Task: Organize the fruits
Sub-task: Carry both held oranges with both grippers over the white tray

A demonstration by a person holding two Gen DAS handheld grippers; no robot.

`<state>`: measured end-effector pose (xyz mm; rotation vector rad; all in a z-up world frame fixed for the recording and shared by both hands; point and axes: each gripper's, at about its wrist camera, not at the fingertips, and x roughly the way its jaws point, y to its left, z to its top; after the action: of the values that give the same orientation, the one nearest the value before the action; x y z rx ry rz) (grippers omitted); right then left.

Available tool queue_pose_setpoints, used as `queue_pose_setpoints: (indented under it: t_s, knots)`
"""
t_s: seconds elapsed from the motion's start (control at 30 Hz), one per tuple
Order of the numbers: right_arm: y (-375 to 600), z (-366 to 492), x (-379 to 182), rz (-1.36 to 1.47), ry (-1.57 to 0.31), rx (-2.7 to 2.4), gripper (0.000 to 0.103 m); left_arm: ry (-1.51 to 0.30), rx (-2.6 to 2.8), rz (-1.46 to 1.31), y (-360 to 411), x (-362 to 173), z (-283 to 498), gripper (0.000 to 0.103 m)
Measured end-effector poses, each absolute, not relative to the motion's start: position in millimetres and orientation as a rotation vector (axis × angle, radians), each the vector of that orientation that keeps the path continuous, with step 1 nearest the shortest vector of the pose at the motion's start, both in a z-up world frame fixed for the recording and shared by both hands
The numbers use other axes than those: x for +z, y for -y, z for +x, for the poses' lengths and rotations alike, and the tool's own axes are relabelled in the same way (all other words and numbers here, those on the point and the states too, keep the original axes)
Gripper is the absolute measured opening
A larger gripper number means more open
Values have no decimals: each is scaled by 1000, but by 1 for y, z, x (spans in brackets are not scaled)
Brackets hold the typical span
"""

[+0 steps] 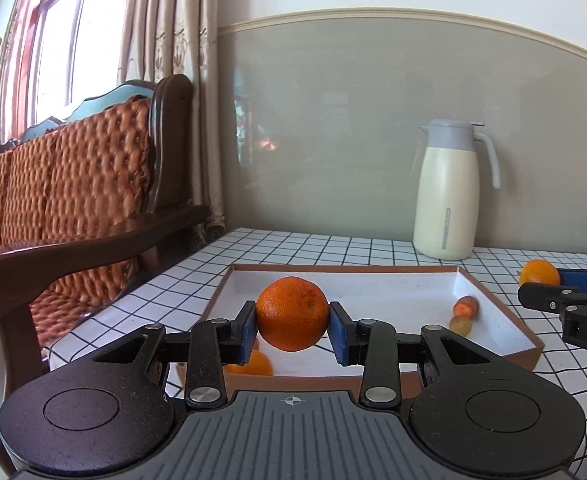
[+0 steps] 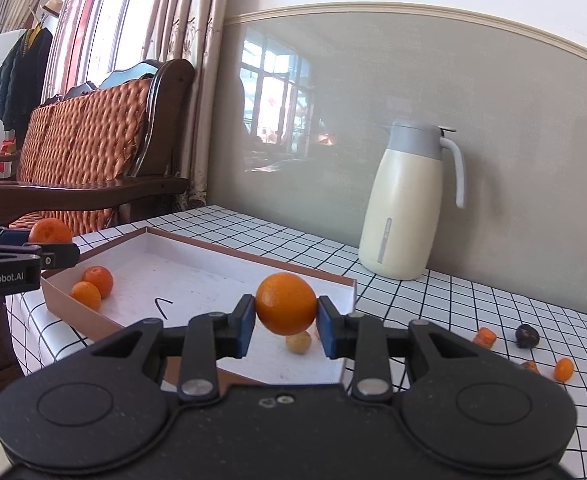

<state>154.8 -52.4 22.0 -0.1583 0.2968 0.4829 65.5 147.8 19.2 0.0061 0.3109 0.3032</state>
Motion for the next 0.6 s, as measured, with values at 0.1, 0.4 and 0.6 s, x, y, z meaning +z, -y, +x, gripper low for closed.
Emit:
queue_pose_setpoints:
  t_s: [0.1, 0.4, 0.6]
  knots:
    - [48, 156, 22, -159, -288, 484, 25, -311, 306, 5, -153, 19, 65, 38]
    - [38, 167, 22, -158, -281, 481, 25, -311, 335, 15, -167, 21, 74, 38]
    - [32, 182, 18, -145, -292, 468, 25, -310, 365, -24, -177, 20, 86, 38]
